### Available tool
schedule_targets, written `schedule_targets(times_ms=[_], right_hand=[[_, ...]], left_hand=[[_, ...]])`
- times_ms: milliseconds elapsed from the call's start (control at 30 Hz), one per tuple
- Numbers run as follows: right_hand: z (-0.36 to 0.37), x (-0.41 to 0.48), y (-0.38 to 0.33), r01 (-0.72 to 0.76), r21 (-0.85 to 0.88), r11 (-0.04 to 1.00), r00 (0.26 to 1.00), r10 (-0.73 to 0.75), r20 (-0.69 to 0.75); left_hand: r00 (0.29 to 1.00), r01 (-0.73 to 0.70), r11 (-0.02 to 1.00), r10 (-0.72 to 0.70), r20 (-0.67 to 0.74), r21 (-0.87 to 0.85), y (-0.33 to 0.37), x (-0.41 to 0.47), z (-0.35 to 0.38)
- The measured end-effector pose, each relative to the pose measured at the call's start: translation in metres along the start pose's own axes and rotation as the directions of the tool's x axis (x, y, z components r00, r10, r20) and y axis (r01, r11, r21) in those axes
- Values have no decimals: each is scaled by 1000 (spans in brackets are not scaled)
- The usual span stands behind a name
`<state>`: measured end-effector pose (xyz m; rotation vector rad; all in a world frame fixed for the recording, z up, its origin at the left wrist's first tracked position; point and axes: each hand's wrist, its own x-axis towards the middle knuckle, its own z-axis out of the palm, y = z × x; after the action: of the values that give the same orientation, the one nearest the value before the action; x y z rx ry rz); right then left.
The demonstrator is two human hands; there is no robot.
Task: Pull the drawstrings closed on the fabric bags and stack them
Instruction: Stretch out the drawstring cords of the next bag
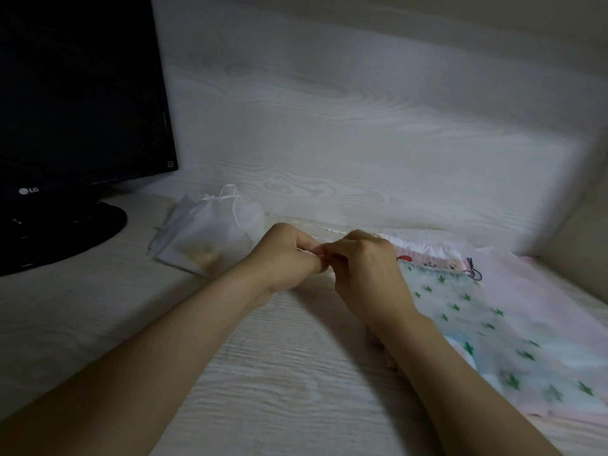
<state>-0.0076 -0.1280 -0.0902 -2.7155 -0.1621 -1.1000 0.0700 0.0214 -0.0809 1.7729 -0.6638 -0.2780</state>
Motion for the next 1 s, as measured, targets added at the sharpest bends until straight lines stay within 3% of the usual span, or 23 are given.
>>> schedule_targets(times_ms=[133,267,433,633,833,1000], right_hand=[[2,1,-1,5,-46,999,999,-3,53],[-2,0,-8,1,48,999,1000,-1,2],[-8,-1,-9,-99,196,976,995,99,10],[-12,-3,-6,-269,301,915,963,259,74],[-16,-1,-4,-477,675,563,875,381,300],[-13,1,-1,-562,787,255,797,421,433]], left_hand=[[995,25,999,-23,-99,22,6,-1,4],[990,13,999,-6,-138,48,3,0,-3],[970,-141,960,183,-159,244,5,-5,-5],[867,-367,842,464,-182,396,-2,0,-6],[863,-403,869,465,-197,286,-2,-1,-11],[887,-395,895,430,-166,204,-2,-1,-12]])
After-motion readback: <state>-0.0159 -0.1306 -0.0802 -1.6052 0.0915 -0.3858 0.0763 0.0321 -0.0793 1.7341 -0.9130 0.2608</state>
